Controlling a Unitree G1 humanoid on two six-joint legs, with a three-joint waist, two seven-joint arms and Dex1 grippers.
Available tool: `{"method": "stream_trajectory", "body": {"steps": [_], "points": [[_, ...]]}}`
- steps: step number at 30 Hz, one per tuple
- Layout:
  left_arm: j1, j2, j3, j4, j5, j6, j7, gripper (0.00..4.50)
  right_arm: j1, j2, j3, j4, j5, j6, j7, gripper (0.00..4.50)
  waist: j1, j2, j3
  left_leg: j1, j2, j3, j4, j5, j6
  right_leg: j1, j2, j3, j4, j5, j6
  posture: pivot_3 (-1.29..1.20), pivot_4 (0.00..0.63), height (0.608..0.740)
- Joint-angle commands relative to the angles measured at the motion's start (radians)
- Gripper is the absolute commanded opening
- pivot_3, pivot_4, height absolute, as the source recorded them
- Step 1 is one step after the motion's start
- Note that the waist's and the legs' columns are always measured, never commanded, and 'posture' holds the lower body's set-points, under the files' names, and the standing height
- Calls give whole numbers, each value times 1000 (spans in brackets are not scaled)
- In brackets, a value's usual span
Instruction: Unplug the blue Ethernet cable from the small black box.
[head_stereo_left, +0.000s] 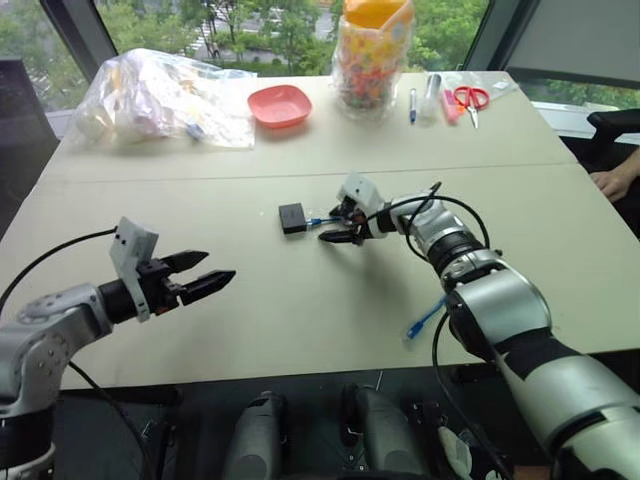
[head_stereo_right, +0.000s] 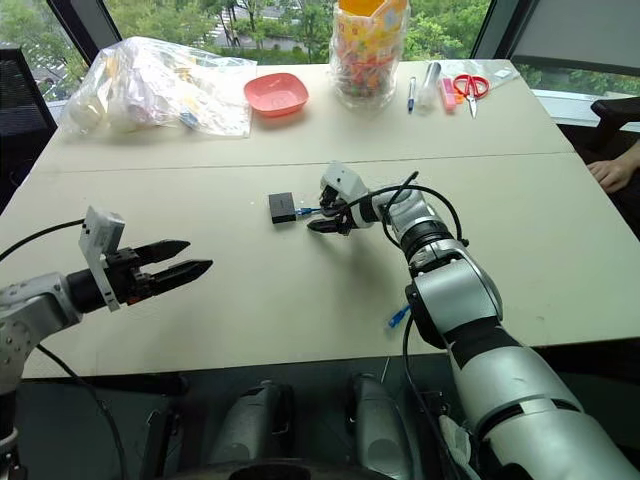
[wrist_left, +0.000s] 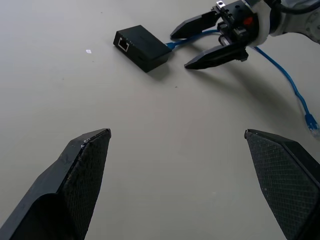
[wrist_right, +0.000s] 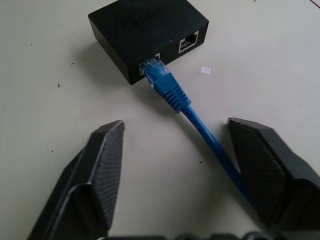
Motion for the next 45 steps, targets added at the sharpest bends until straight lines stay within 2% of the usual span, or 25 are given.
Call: {"method": "stream_trajectory", "body": {"steps": [1,4,6,8,12,15,18,22,25,27,34,37,44,45], "points": [[20,6,60,-71,-27,9,53,4500,-4,35,-2,38,-56,15,20,1599,0,0,0,0,1,0,0,1,-2,0,1,0,1,0,-3,0,150,740],[18,12,82,-79,-53,21,74,4500,-14,51,-12,35,-67,17,89,62,1,0,0,2,2,-1,0,3,-4,0,2,0,2,2,-5,0,150,740],[6,16,86,-66,-66,21,75,4500,-19,52,-27,25,-62,5,131,19,1,0,0,3,2,-1,1,3,-4,-1,2,0,5,1,-5,0,150,740],[-53,21,57,8,-48,-8,51,4500,-22,36,-13,7,-94,-60,67,19,1,0,0,3,2,0,1,3,-4,-2,2,0,7,1,-5,0,150,740],[-361,13,-97,387,83,-133,-59,4500,0,-44,43,-81,-204,-284,-172,19,16,0,0,2,-1,0,2,5,-7,-2,2,-2,9,1,-5,0,150,740],[-613,-27,-229,726,194,-256,-222,4500,48,-120,93,-194,-297,-426,-311,19,20,0,0,0,-3,0,2,7,-9,-2,1,-2,9,1,-6,0,150,740],[-835,-108,-321,1071,305,-394,-366,4500,103,-172,72,-334,-298,-477,-371,19,20,-1,0,-1,-6,2,2,7,-6,-3,-1,-1,9,3,-1,0,150,740],[-1032,-213,-330,1390,363,-489,-499,4500,173,-226,45,-513,-288,-461,-396,19,2,-1,0,-2,-7,4,1,5,-4,-4,-1,0,9,2,0,0,150,740],[-1124,-273,-312,1529,390,-528,-553,4500,222,-253,28,-632,-268,-427,-378,19,-5,-1,0,-2,-7,5,0,5,-3,-4,-1,0,9,2,1,0,150,740],[-1177,-323,-294,1599,407,-573,-525,4500,258,-267,12,-722,-247,-391,-355,19,-2,-1,0,-2,-7,5,0,4,-3,-4,-1,0,9,-1,4,0,150,740],[-1259,-431,-240,1695,459,-665,-447,4500,360,-286,-12,-960,-215,-258,-310,19,3,-1,0,-2,-7,3,2,4,-2,-3,-2,0,10,-1,5,0,150,740],[-1269,-444,-215,1705,468,-656,-458,3638,384,-292,-18,-1004,-210,-220,-308,0,2,-1,0,-2,-7,3,2,4,-2,-3,-2,0,10,-1,4,0,150,740],[-1276,-432,-170,1705,478,-621,-511,618,401,-299,-23,-1026,-190,-180,-308,0,5,-1,0,-2,-7,3,2,4,-2,-3,-2,0,10,-1,4,0,150,740],[-1276,-430,-167,1704,481,-618,-517,541,403,-297,-25,-1029,-181,-173,-305,0,5,-2,0,-2,-7,3,2,4,-2,-3,-2,0,10,-1,4,0,150,740]]}}
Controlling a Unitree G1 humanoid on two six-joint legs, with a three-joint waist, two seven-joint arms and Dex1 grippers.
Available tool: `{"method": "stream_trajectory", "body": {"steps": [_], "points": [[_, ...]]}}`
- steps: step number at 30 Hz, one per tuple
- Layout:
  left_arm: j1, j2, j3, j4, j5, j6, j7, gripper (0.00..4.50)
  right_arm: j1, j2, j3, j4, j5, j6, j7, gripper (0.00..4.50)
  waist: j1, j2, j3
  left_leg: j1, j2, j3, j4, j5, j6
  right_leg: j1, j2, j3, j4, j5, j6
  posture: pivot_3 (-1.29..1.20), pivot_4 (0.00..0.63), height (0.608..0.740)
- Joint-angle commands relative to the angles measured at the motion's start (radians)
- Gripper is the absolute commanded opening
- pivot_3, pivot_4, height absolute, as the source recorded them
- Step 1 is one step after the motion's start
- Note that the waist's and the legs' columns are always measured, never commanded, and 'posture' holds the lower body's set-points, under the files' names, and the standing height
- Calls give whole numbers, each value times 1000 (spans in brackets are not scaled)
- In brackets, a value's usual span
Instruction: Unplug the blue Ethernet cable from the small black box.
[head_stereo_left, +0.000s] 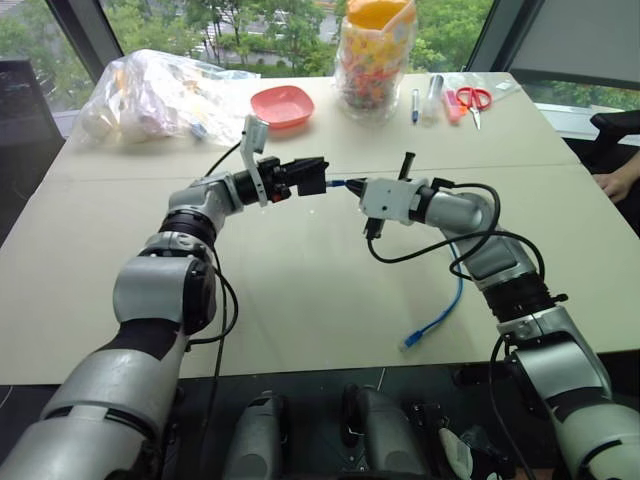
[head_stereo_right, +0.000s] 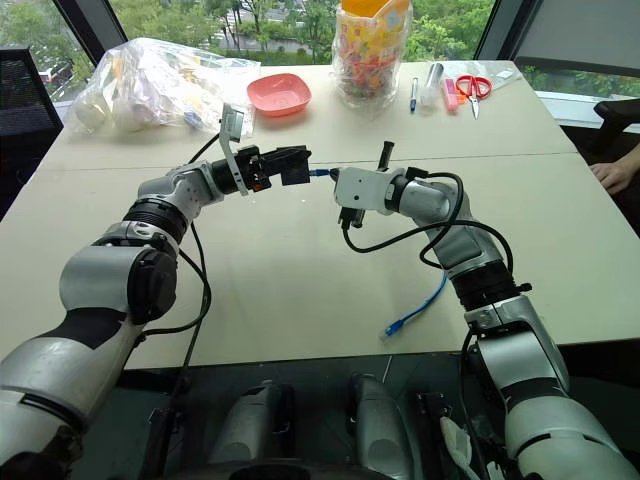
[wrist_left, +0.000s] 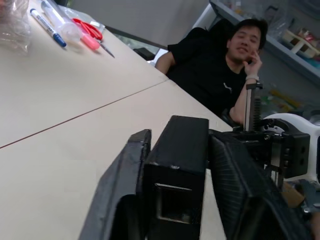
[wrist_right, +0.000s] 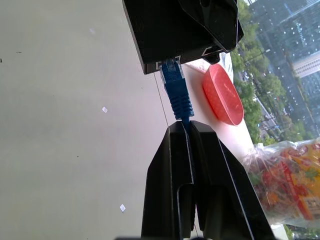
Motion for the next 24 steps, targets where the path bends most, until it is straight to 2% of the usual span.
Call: {"method": "stream_trajectory", "body": {"steps": [1,2,5,7,8,12,15,17,19,24], "points": [[-34,22,29,-14,8,8,-22,551,0,-5,-40,-55,40,16,2,0,-1,0,0,0,0,0,0,0,0,0,0,0,0,0,0,0,150,740],[-34,23,32,-15,10,8,-23,551,0,-5,-40,-58,44,21,2,0,-1,0,0,0,0,0,0,0,0,0,0,0,0,0,0,0,150,740],[-28,23,50,-18,6,11,-10,551,51,-12,-71,-122,103,107,27,920,1,0,0,0,0,0,0,0,0,0,0,0,0,0,0,0,150,740],[-24,27,66,-21,-5,24,-12,551,120,-2,-128,-220,156,242,13,1922,5,0,0,0,0,-1,0,0,0,0,0,0,0,0,0,0,150,740],[-23,30,79,-23,-15,37,-20,551,172,27,-176,-303,238,354,8,2384,6,0,0,0,0,-1,0,0,0,0,0,0,0,0,0,0,150,740],[-33,39,136,-38,-65,128,-86,551,306,274,-402,-596,656,772,-158,2384,2,0,0,-1,0,-4,0,0,1,0,-1,0,0,0,-1,0,150,740],[-43,39,163,-59,-102,219,-151,551,338,460,-500,-706,969,946,-274,2384,0,0,0,0,2,-5,0,0,1,0,0,0,2,1,-2,0,150,740],[-45,35,175,-77,-126,281,-186,551,341,554,-536,-731,1136,994,-339,2384,1,0,0,1,4,-6,1,0,0,0,1,-1,2,1,-2,0,150,740],[-39,29,174,-99,-137,322,-214,551,340,592,-542,-737,1197,1007,-386,2384,1,0,0,1,6,-6,1,0,0,0,2,-1,2,2,-3,0,150,740],[-23,2,169,-173,-166,409,-257,551,344,620,-512,-717,1239,976,-428,2384,5,0,0,0,5,-6,1,0,1,1,1,0,0,1,-2,0,150,740]]}}
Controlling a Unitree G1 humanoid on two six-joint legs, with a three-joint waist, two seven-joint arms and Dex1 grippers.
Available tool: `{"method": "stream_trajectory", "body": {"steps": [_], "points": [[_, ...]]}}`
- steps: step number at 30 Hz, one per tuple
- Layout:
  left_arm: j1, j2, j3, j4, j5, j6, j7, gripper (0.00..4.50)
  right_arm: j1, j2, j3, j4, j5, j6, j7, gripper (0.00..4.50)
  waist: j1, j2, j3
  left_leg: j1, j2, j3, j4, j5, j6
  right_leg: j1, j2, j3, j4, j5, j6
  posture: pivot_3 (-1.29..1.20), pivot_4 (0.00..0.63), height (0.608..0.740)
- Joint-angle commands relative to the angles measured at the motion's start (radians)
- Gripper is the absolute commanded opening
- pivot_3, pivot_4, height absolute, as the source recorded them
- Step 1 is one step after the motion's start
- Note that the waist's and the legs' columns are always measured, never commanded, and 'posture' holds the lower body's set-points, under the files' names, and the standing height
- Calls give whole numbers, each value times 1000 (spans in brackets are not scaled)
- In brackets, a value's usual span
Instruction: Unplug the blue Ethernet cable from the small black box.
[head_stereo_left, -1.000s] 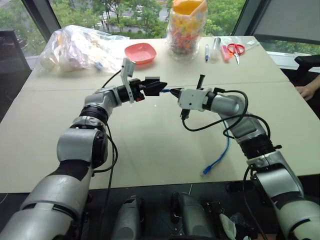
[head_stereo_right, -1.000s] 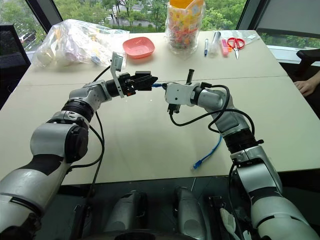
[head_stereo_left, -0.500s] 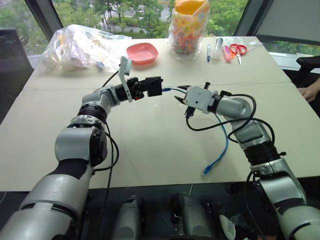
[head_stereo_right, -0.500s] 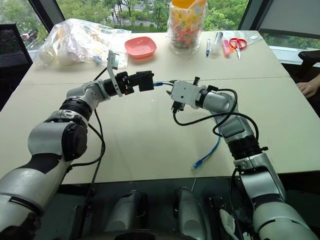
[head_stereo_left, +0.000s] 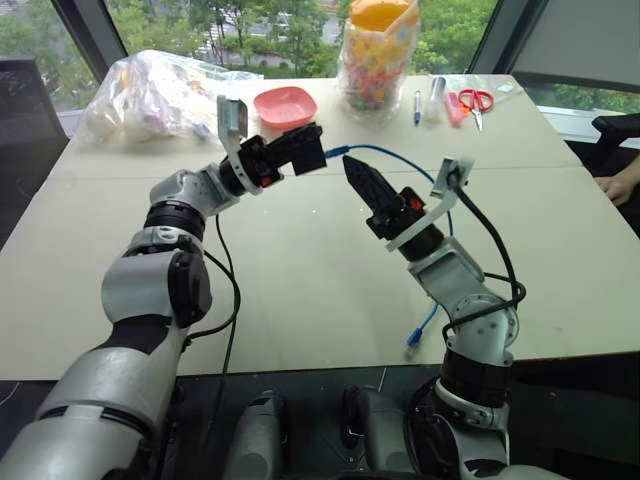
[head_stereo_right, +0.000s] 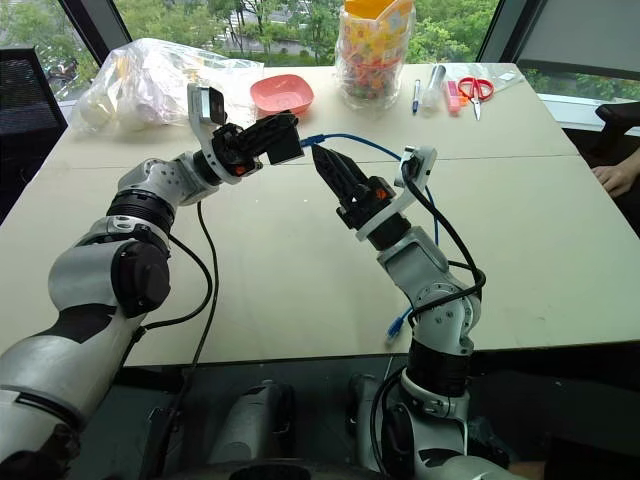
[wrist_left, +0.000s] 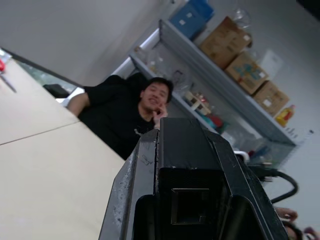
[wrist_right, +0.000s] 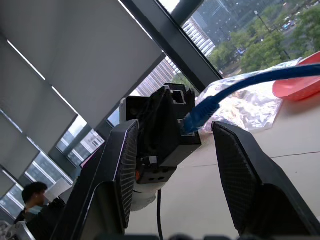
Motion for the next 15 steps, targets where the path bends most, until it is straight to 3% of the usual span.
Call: {"method": "stream_trajectory", "body": {"steps": [1,15], "points": [[-10,-16,-1,-70,-34,42,-30,551,-8,17,3,-11,64,-36,-18,2384,-2,0,0,0,0,0,0,0,0,0,0,0,0,0,0,0,150,740],[28,-46,-18,-145,-43,84,-26,551,-17,-33,41,34,107,-84,3,2384,-4,0,0,0,0,0,0,0,1,-1,1,0,0,0,0,0,150,740]]}}
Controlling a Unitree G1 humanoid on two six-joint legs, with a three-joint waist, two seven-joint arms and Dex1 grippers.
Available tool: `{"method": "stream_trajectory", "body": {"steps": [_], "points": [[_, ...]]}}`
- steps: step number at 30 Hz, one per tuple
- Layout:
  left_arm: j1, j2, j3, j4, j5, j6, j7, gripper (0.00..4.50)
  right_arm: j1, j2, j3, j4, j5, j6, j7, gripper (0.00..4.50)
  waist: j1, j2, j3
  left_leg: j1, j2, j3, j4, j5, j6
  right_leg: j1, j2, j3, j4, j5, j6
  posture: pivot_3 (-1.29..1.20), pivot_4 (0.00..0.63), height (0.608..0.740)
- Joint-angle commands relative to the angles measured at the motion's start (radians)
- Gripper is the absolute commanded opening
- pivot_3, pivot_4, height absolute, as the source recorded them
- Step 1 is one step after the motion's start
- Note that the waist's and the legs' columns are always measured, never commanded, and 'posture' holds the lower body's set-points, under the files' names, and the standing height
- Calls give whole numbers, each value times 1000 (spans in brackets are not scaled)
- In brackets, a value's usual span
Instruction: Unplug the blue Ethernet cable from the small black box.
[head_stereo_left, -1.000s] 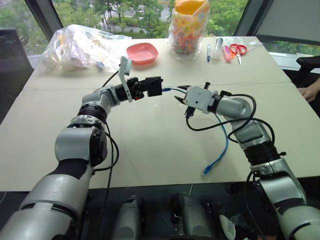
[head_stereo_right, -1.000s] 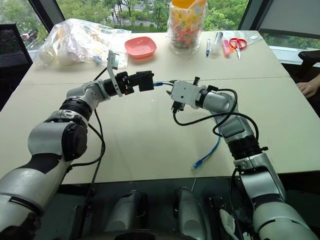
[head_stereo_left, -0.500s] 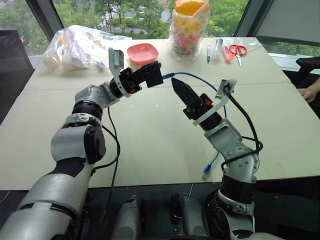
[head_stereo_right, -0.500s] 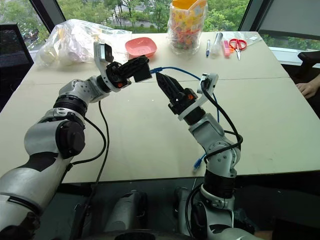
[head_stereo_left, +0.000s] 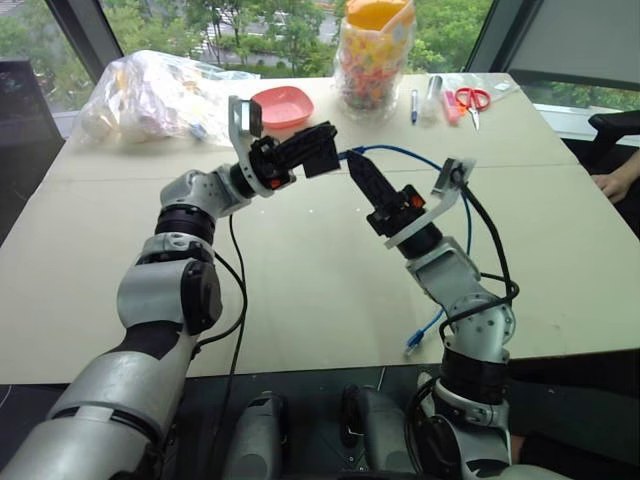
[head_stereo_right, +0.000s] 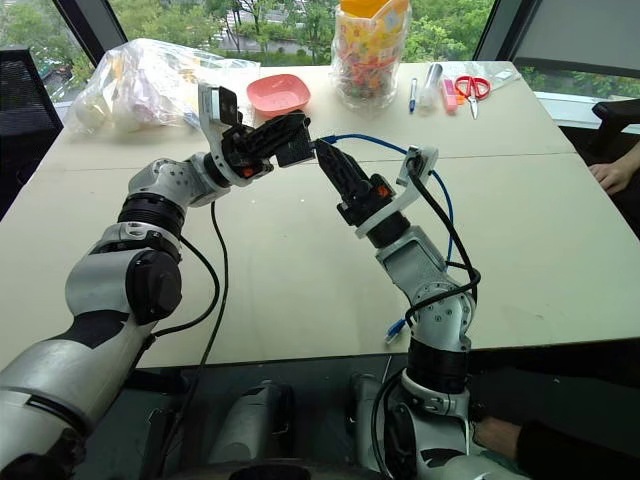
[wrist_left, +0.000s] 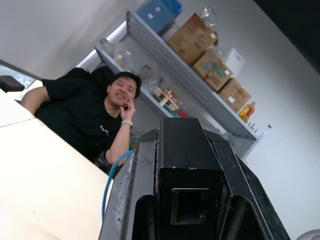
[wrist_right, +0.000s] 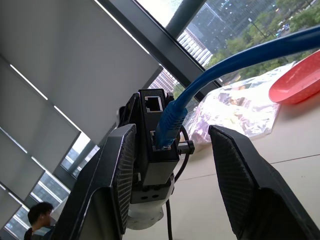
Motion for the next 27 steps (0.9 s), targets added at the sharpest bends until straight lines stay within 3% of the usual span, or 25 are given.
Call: {"method": "stream_trajectory", "body": {"steps": [1,8,11,14,22,27], "points": [[-7,-1,-8,-45,-24,6,-11,551,-17,-4,19,-10,33,-22,17,2384,0,0,0,0,0,0,0,0,0,0,0,0,0,0,0,0,150,740],[2,-6,-25,-65,-32,15,-16,551,-22,-9,38,-3,39,-35,17,2384,1,0,0,0,0,0,0,0,0,0,0,0,0,0,0,0,150,740],[4,-10,-28,-72,-36,18,-14,551,-23,-11,44,0,41,-39,17,1560,1,0,0,0,0,0,0,0,0,0,0,0,0,0,0,0,150,740],[4,-12,-28,-76,-39,20,-11,551,-23,-9,47,1,53,-48,20,105,1,0,0,0,0,0,0,0,0,0,0,0,0,0,0,0,150,740],[18,-10,-30,-91,-49,22,7,551,-11,-11,53,1,68,-62,18,44,1,0,0,0,0,0,0,0,0,0,0,0,0,0,0,0,150,740],[81,78,-11,-144,-66,45,36,551,-21,-62,-65,55,35,-153,-40,44,-3,0,0,0,0,0,0,0,0,0,0,0,0,0,0,0,150,740]]}}
